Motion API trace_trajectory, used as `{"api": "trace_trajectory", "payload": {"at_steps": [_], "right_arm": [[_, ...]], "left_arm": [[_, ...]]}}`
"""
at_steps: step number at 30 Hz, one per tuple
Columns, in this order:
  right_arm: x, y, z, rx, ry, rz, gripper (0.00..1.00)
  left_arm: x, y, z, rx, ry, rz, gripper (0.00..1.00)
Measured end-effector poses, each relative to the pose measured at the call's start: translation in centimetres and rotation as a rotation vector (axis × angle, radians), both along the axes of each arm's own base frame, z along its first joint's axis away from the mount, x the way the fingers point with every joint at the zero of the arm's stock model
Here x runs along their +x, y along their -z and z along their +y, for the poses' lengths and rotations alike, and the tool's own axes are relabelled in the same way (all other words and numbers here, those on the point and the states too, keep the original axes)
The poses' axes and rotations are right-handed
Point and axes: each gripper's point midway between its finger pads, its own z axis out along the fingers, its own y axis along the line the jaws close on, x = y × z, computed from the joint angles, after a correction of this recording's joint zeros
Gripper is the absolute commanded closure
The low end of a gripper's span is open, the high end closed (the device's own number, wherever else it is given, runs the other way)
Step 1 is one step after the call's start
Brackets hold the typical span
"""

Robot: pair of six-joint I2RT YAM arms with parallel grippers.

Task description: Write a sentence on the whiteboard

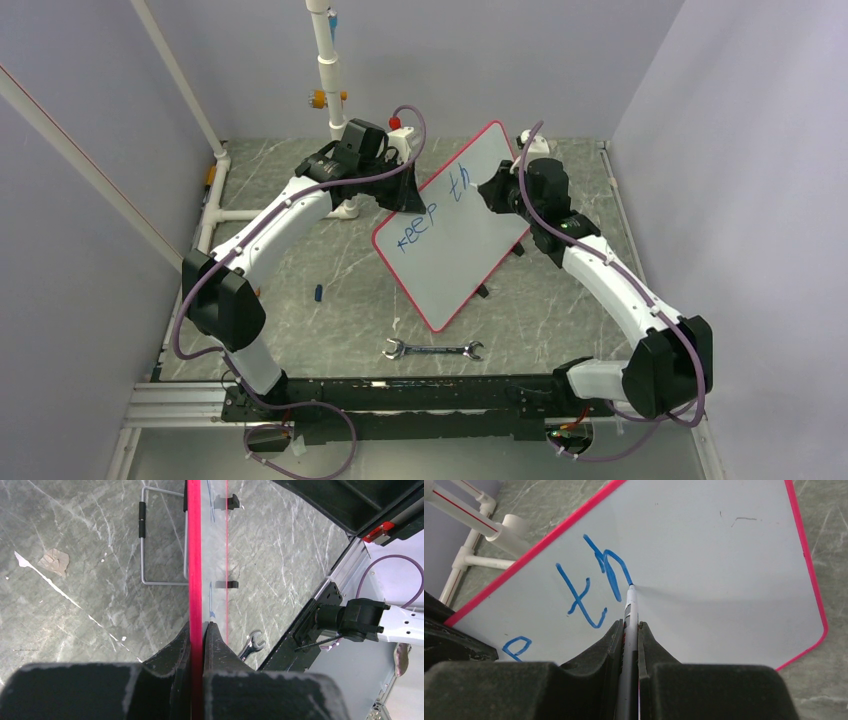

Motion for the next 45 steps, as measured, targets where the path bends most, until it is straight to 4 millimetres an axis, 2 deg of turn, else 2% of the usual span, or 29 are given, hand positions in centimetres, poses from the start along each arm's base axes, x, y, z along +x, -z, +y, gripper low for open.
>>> {"api": "trace_trajectory", "payload": {"at_steps": [12, 18, 22, 26, 45], "right_arm": [[-1.0, 0.7, -1.3, -0.048, 0.036, 0.023, 1.0], [-1.1, -1.1, -2.2, -0.07, 0.068, -0.012, 1.0], [-0.8, -2.5, -2.2, -0.062, 0.07, -0.041, 1.0], [-0.2, -3.0, -1.9, -0.055, 0.066, -0.048, 1.0], [1.5, -1.3, -0.8, -0.025, 0.029, -0.001, 1.0]], "left_arm": [[-0.1, -0.1, -0.2, -0.005, 0.008, -0.004, 1.0], [-0.1, -0.1, -0.2, -0.006, 0.009, -0.007, 1.0], [-0.1, -0.1, -0.2, -0.006, 0.009, -0.007, 1.0], [-0.1, -0.1, -0.2, -0.006, 0.01, -0.007, 1.0], [-0.1, -0.1, -0.2, -0.003, 0.006, -0.006, 1.0]]}}
